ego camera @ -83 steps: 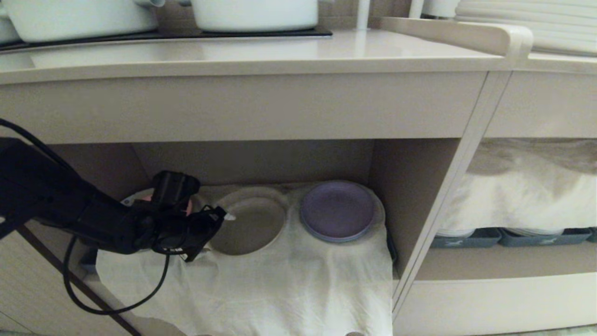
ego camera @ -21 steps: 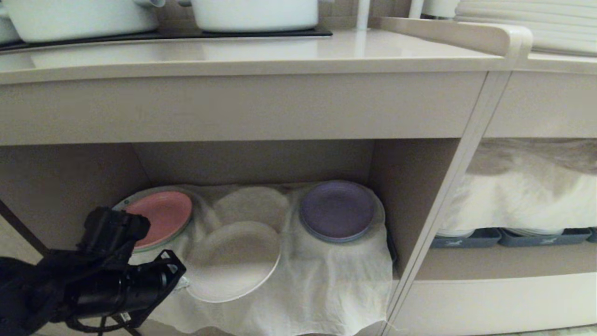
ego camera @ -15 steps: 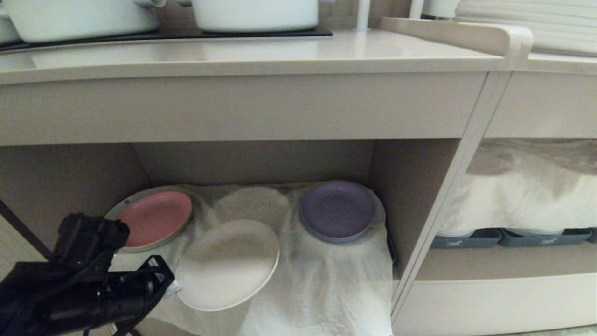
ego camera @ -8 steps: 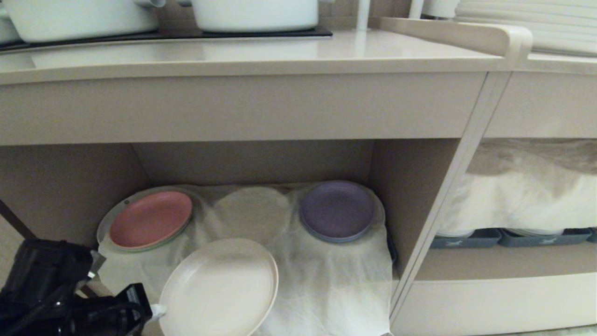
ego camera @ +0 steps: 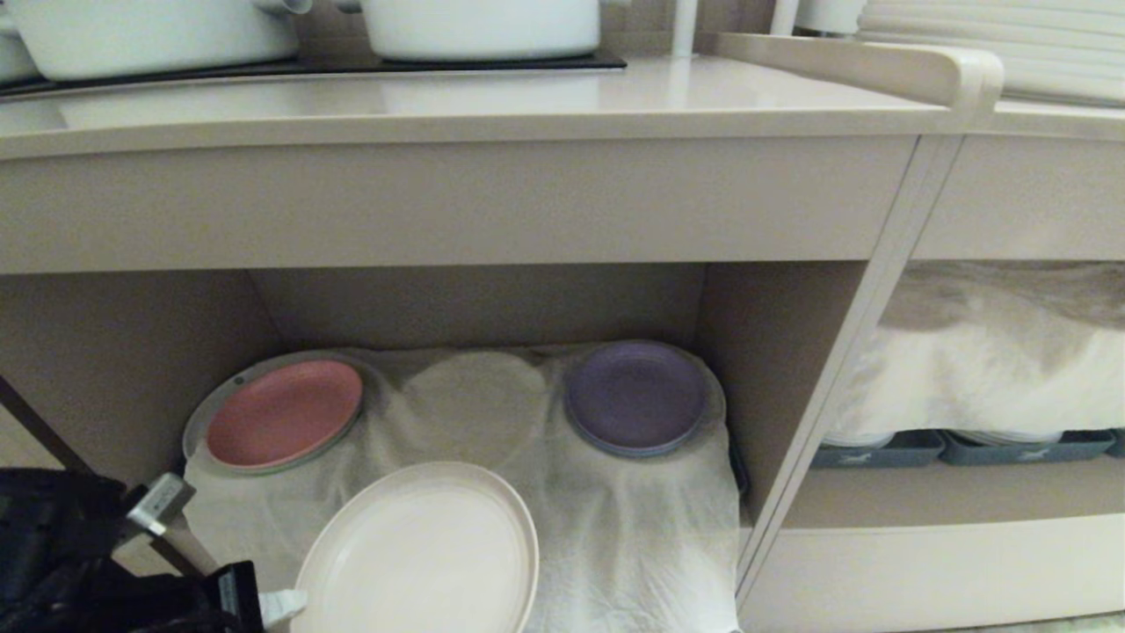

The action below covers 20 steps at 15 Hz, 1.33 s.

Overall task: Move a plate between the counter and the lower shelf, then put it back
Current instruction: Put the plate

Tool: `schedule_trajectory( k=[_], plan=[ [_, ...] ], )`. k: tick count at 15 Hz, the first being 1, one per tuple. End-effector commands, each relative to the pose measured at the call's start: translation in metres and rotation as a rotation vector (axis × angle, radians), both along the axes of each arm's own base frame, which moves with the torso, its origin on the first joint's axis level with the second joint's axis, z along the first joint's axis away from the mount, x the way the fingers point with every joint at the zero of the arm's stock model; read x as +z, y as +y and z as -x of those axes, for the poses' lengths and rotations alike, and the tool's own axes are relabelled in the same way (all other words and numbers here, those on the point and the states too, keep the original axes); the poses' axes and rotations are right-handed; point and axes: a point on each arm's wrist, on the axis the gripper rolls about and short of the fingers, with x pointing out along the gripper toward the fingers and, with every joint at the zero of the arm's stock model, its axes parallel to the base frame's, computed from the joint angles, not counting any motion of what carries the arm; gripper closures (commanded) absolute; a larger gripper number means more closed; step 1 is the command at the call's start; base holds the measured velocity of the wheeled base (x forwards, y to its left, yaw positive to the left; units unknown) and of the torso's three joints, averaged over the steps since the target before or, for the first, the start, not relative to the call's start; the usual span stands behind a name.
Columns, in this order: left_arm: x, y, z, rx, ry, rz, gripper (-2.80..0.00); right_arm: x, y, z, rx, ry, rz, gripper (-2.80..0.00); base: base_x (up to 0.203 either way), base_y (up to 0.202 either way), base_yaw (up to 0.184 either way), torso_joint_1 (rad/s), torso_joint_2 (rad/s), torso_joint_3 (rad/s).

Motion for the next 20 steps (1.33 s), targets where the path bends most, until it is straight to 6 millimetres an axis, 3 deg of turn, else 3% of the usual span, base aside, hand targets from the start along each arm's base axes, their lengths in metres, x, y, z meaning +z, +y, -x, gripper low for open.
schedule_trajectory(
  k=[1, 11, 20],
  plan=[
    [0.005, -0.002, 0.009, -0.035, -0.024, 0.02, 0.0, 0.0, 0.0, 0.0, 0.0, 0.0, 0.0, 0.0, 0.0, 0.0, 0.0, 0.0, 0.0, 0.0],
    [0.004, 0.0, 0.017, -0.051, 0.003, 0.026, 0.0, 0.0, 0.0, 0.0, 0.0, 0.0, 0.0, 0.0, 0.0, 0.0, 0.0, 0.0, 0.0, 0.0],
    [-0.011, 0.008, 0.037, -0.065, 0.024, -0.034, 0.0, 0.0, 0.0, 0.0, 0.0, 0.0, 0.0, 0.0, 0.0, 0.0, 0.0, 0.0, 0.0, 0.0]
  ],
)
